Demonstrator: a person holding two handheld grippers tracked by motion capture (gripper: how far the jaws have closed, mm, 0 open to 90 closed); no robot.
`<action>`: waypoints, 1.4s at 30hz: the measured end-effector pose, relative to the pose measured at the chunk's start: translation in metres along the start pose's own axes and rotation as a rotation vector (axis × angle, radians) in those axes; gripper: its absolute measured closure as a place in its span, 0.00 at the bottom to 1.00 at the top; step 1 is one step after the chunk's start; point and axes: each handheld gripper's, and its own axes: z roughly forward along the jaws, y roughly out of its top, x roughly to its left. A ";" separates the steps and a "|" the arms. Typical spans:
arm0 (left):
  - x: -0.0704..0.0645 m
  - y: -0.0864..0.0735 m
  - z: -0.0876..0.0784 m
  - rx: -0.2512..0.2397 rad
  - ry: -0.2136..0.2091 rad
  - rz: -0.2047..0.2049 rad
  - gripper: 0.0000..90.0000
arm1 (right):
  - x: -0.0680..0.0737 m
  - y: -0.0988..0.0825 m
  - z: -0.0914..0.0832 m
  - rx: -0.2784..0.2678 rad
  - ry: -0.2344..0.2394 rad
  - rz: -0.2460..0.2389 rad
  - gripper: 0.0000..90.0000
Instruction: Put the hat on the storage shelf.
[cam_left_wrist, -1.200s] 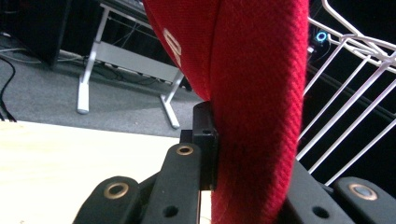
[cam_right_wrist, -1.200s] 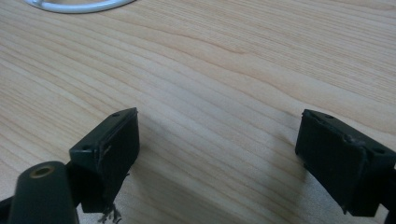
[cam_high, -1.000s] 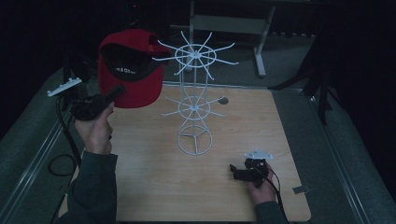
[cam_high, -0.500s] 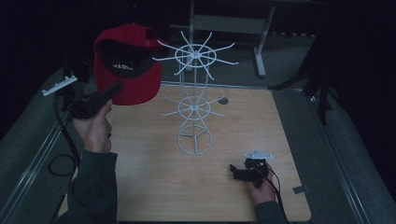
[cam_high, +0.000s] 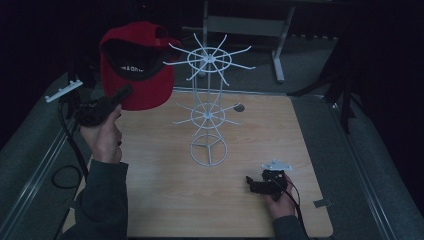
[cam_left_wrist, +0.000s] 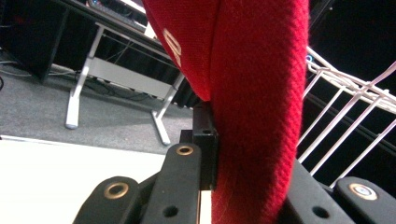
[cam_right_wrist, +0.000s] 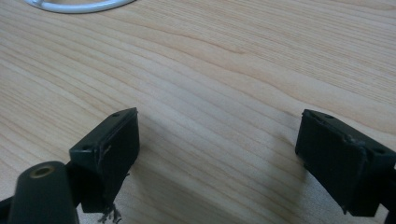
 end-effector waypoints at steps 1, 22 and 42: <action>0.000 0.000 0.000 -0.005 -0.003 -0.003 0.95 | 0.000 0.000 0.000 0.000 0.000 0.000 0.15; -0.009 0.003 -0.004 -0.025 -0.051 0.031 0.95 | 0.000 0.000 0.000 0.001 0.000 0.000 0.15; -0.012 -0.003 -0.010 -0.005 -0.063 0.047 0.94 | 0.000 0.000 0.000 0.001 0.000 0.001 0.15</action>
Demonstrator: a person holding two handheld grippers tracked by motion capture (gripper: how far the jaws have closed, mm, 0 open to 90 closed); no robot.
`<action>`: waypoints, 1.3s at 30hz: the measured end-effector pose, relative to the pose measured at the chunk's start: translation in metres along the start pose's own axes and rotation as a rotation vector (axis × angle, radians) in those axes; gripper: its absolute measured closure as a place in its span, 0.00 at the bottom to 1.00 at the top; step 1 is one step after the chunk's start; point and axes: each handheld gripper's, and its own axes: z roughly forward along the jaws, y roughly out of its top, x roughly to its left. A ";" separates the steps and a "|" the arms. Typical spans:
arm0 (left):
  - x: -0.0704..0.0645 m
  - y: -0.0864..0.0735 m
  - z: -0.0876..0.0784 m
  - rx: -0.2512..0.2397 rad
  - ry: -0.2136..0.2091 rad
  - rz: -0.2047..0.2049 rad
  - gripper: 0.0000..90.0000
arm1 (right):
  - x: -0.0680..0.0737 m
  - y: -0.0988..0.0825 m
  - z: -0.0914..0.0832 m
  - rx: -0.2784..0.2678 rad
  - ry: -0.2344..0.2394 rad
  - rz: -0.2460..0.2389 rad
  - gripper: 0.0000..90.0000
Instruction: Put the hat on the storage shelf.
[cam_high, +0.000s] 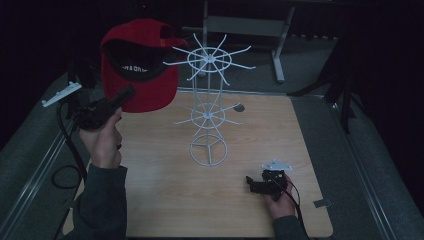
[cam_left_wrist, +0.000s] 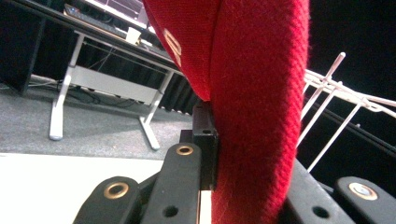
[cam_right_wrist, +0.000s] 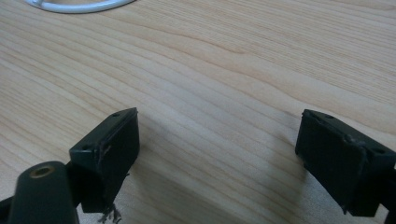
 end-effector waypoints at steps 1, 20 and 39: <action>0.000 -0.001 0.000 0.001 -0.002 -0.004 0.95 | 0.000 0.000 0.000 0.000 0.000 0.000 0.15; 0.003 -0.030 0.000 0.050 -0.001 -0.012 0.94 | 0.000 0.000 0.000 -0.001 0.000 -0.001 0.15; 0.010 -0.070 0.004 0.108 0.003 -0.024 0.94 | 0.000 0.000 0.000 -0.001 0.000 -0.001 0.15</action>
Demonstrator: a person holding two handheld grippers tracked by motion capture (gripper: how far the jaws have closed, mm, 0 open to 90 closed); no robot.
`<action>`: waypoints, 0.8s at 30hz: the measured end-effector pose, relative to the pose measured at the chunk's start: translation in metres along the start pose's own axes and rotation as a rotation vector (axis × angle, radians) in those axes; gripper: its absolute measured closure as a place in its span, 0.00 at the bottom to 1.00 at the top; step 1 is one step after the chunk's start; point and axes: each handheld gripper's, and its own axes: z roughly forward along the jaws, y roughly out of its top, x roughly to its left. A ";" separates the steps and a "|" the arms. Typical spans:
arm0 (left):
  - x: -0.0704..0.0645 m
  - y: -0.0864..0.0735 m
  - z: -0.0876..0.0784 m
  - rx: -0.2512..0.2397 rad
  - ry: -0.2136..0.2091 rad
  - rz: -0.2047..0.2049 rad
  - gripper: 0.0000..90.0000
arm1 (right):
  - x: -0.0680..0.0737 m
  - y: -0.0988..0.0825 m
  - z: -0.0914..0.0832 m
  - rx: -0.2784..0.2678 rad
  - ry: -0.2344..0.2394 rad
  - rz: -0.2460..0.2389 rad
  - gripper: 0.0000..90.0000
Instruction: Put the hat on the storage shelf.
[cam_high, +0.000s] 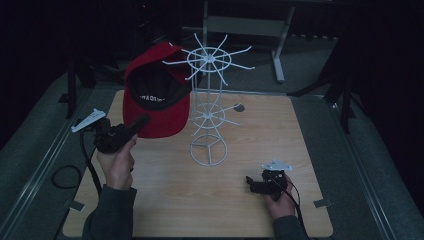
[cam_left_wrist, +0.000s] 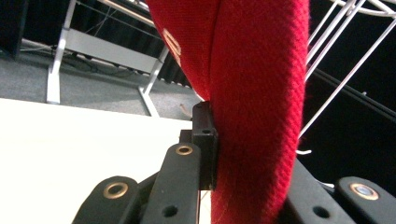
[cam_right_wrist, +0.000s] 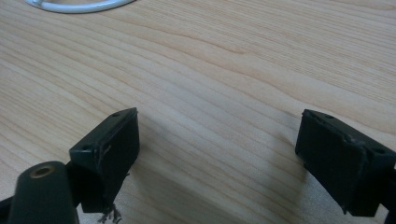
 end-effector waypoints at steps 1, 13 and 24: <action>0.001 -0.001 0.000 0.002 0.002 0.000 0.94 | 0.000 0.000 0.000 0.000 0.000 -0.001 0.15; 0.008 -0.008 -0.002 0.006 0.015 -0.001 0.86 | 0.000 0.000 0.000 0.000 -0.001 0.000 0.15; 0.006 -0.006 -0.005 -0.008 0.059 0.028 0.62 | 0.000 0.000 0.000 0.000 0.000 0.000 0.15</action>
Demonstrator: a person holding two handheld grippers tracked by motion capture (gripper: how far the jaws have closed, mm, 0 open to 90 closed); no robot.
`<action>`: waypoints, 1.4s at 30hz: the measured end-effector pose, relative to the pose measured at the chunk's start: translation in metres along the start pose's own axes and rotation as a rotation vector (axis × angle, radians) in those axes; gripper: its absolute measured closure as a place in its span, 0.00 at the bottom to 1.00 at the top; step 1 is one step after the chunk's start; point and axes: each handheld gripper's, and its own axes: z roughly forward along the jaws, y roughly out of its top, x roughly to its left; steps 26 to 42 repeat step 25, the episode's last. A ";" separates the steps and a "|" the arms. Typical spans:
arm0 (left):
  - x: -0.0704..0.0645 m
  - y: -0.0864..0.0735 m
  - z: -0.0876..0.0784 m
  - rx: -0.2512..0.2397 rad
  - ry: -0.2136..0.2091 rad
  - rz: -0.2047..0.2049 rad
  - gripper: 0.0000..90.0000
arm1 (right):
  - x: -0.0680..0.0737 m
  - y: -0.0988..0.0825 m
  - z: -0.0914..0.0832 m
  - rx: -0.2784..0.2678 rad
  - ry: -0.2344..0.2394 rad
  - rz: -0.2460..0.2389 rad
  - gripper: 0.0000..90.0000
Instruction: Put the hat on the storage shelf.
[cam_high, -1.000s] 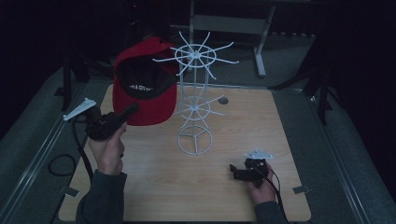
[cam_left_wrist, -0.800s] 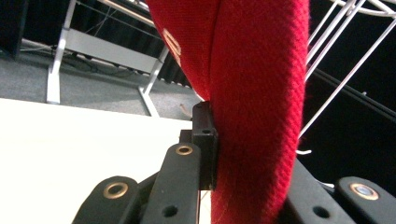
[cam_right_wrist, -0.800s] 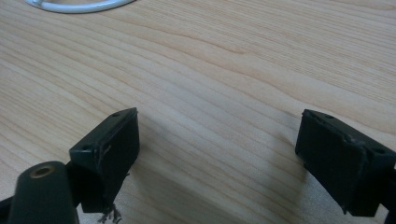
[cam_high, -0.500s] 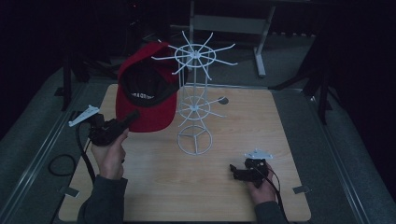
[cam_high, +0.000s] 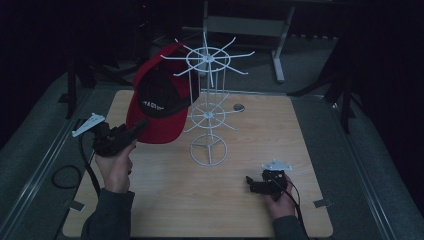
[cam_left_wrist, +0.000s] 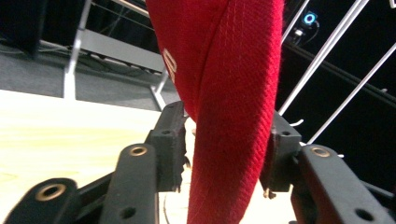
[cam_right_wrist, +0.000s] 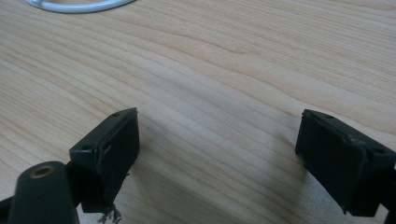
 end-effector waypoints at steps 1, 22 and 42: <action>0.000 0.000 -0.001 -0.002 0.008 0.003 0.61 | 0.000 0.000 0.000 0.000 0.000 0.000 0.15; 0.008 -0.002 -0.011 0.013 0.099 0.042 0.43 | 0.000 0.000 0.000 0.000 0.000 0.000 0.15; 0.009 -0.003 -0.011 0.019 0.095 0.044 0.42 | 0.000 0.000 0.000 -0.001 0.000 0.000 0.15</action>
